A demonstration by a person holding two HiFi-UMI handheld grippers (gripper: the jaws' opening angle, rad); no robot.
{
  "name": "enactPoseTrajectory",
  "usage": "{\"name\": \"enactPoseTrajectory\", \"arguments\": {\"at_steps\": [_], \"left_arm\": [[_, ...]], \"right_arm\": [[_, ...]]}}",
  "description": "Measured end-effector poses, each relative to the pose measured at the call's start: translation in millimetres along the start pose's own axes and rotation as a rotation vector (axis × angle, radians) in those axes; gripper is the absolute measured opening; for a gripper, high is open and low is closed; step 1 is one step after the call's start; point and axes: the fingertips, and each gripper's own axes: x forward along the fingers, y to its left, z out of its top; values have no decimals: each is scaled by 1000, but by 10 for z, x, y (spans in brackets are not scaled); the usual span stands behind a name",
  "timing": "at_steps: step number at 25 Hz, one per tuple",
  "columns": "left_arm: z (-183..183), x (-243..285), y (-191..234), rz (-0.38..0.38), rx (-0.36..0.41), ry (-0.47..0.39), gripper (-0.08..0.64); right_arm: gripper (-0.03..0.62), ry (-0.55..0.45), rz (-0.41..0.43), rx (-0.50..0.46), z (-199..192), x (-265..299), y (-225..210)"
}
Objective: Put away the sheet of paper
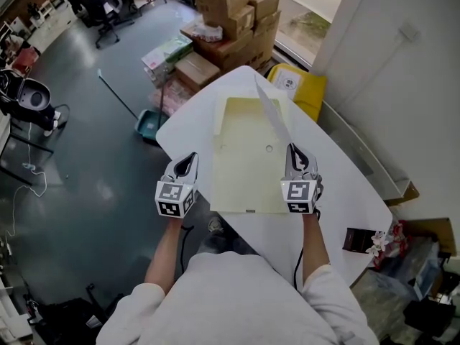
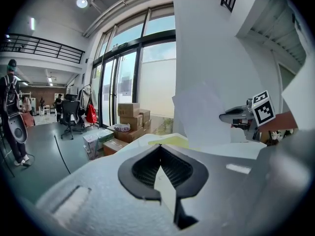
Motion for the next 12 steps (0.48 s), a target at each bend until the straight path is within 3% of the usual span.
{"name": "enactPoseTrajectory", "arguments": {"at_steps": [12], "left_arm": [[-35, 60, 222, -31, -16, 2, 6]], "right_arm": [[2, 107, 11, -379, -248, 176, 458]]}}
